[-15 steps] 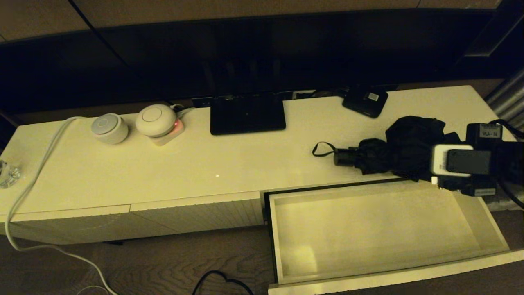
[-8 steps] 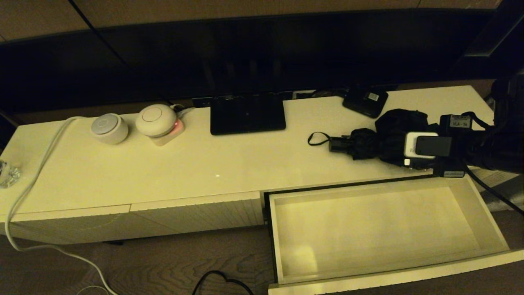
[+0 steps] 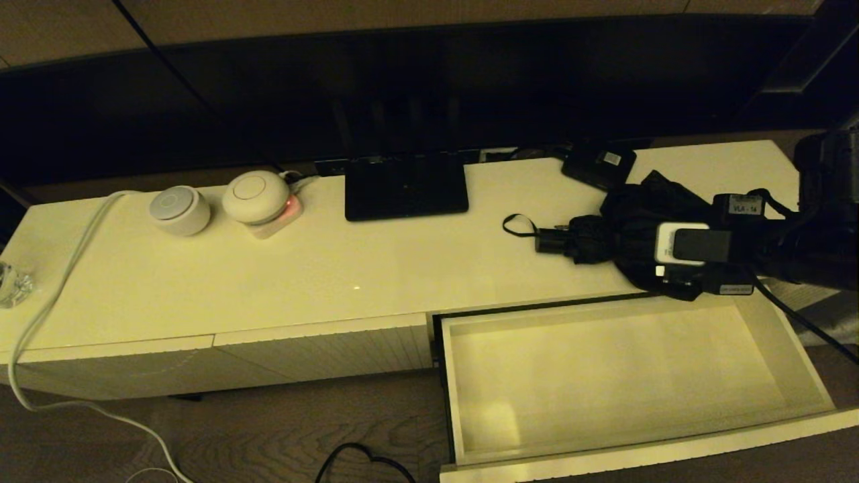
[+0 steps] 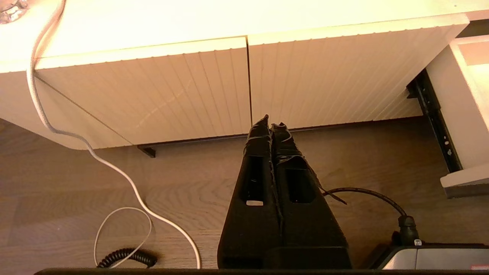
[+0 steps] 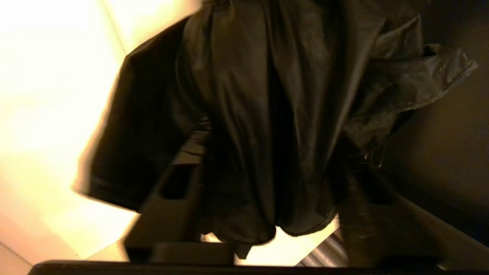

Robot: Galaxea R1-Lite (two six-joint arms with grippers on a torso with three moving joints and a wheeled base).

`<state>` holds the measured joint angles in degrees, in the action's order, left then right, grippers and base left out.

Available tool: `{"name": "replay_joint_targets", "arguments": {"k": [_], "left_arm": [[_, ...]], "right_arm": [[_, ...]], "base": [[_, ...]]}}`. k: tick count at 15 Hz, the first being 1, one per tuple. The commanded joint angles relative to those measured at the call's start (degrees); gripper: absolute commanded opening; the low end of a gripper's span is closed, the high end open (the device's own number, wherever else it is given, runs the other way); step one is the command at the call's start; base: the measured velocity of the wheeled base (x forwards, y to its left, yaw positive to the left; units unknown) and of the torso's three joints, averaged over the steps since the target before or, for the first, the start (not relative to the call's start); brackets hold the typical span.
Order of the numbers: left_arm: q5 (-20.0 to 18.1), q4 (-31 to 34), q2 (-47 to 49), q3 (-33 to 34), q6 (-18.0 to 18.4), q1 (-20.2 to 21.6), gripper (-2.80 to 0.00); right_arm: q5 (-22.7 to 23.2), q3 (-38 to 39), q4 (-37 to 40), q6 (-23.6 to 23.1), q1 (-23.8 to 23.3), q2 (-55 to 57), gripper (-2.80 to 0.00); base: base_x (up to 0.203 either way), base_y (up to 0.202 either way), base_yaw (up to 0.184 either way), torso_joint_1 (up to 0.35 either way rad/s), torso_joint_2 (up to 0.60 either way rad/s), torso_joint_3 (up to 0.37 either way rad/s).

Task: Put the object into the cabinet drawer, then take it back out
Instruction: Take the umbrella out of the drawer and put it on the table, then close the drawer

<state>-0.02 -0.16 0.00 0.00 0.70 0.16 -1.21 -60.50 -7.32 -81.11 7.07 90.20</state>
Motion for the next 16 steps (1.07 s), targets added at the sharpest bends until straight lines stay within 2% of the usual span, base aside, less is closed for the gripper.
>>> {"name": "replay_joint_targets", "arguments": {"k": [1, 4, 7, 8, 9, 13, 16], "left_arm": [[0.02, -0.02, 0.0, 0.09, 0.0, 0.02, -2.8], [0.02, -0.02, 0.0, 0.09, 0.0, 0.02, -2.8], [0.02, -0.02, 0.0, 0.09, 0.0, 0.02, -2.8], [0.02, -0.02, 0.0, 0.09, 0.0, 0.02, -2.8], [0.02, -0.02, 0.0, 0.09, 0.0, 0.02, -2.8], [0.02, -0.02, 0.0, 0.09, 0.0, 0.02, -2.8], [0.02, -0.02, 0.0, 0.09, 0.0, 0.02, -2.8]], "right_arm": [[0.02, 0.31, 0.7, -0.54, 0.36, -3.77, 0.0], [0.06, 0.52, 2.44, -0.71, 0.43, -8.62, 0.0], [0.29, 4.34, 5.71, -0.74, 0.5, -15.43, 0.0], [0.37, 6.81, 7.42, -0.56, 0.65, -18.49, -0.5], [0.44, 9.31, 9.26, -0.4, 0.8, -20.74, -2.8], [0.77, 23.53, 15.23, 3.21, 1.39, -27.47, -2.8], [3.33, 28.8, 21.18, 8.4, 7.27, -27.28, -2.8]], "base": [[0.0, 0.0, 0.0, 0.0, 0.0, 0.0], [0.0, 0.0, 0.0, 0.0, 0.0, 0.0], [0.0, 0.0, 0.0, 0.0, 0.0, 0.0], [0.0, 0.0, 0.0, 0.0, 0.0, 0.0], [0.0, 0.0, 0.0, 0.0, 0.0, 0.0], [0.0, 0.0, 0.0, 0.0, 0.0, 0.0], [0.0, 0.0, 0.0, 0.0, 0.0, 0.0]]}}
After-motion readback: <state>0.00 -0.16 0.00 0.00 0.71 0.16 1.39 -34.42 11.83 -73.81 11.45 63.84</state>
